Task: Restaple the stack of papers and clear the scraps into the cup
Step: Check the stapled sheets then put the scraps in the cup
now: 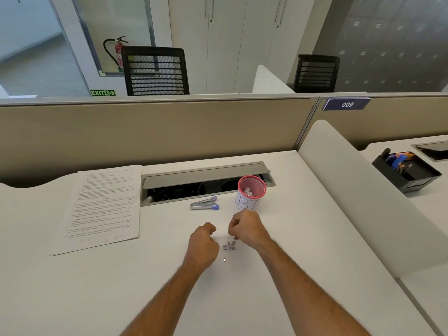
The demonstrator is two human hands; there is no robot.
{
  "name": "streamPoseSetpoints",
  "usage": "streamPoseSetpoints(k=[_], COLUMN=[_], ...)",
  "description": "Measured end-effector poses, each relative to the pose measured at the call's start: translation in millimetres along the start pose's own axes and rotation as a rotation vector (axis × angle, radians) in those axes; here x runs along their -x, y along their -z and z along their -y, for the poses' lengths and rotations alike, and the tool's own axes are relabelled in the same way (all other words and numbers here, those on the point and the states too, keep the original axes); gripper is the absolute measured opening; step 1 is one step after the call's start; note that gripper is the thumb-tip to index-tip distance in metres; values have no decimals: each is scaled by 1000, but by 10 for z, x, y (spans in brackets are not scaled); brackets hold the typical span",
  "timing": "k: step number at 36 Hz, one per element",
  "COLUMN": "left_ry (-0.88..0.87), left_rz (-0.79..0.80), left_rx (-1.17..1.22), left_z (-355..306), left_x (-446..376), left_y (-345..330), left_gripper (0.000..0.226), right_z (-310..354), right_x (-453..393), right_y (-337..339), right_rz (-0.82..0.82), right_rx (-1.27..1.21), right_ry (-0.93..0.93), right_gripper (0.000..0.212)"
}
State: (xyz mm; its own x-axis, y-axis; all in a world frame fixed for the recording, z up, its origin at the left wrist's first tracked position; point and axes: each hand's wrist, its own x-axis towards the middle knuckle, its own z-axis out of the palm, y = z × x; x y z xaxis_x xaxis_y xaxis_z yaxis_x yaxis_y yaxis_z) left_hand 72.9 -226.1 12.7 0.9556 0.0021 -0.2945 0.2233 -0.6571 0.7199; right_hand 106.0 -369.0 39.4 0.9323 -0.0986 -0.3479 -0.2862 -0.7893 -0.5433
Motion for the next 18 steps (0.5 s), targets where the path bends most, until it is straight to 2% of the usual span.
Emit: streamPoseSetpoints(k=[12,18], left_ry=[63,45], left_rz=[108,147], left_rx=[-8,87], left_z=[31,-54], left_x=[61,90], left_y=[-92,-145], left_gripper=[35,37], right_z=[-205,-222], right_x=[80,112], right_y=[-232,-232], right_rz=[24,98], right_rx=[131,121], right_ry=[-24,48], right_gripper=[29,38])
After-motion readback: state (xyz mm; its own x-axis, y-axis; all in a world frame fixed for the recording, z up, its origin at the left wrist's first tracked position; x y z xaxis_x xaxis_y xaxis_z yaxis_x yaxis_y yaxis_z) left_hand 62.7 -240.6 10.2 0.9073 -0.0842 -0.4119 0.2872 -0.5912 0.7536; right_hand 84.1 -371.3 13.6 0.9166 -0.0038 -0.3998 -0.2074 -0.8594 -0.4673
